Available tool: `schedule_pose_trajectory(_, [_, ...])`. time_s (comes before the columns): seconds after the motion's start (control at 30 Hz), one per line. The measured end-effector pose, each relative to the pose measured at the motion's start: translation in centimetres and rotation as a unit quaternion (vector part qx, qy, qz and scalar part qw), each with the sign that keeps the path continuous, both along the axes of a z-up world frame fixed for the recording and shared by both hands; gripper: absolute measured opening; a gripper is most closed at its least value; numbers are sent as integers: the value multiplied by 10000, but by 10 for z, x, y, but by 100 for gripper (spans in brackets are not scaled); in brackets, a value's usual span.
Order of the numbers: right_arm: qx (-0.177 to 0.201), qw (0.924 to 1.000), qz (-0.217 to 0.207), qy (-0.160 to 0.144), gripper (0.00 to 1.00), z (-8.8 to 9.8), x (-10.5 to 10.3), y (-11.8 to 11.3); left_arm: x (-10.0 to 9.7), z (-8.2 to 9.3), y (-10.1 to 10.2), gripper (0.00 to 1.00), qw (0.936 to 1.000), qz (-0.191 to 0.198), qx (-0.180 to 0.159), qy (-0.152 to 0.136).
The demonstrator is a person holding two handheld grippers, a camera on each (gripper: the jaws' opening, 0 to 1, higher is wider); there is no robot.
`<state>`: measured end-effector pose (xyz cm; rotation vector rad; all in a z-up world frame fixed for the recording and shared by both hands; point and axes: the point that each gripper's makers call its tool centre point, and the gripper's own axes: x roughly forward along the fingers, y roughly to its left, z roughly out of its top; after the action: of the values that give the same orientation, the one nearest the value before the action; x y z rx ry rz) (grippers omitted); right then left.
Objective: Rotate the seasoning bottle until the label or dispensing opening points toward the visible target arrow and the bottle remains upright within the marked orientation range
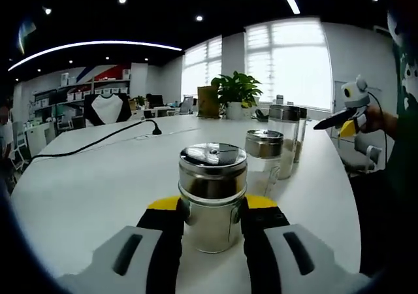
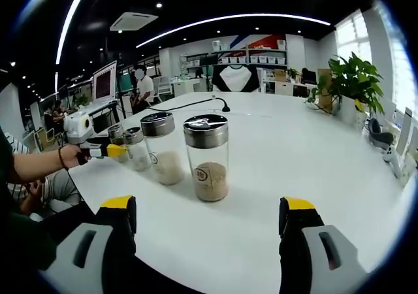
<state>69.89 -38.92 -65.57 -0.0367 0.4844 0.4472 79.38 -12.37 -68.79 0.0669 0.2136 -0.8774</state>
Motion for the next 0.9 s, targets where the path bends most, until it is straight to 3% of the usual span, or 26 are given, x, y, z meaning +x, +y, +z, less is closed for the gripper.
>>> schedule_pose_trajectory(0.23, [-12,10000,-5,8,92,0,0,0,-6,0,-4,36,9975,-703,11,43])
schedule_pose_trajectory(0.9, [-15,10000,-24,34,92,-1,-1,0,-11,1,-9,36,9876,-1573,13,11])
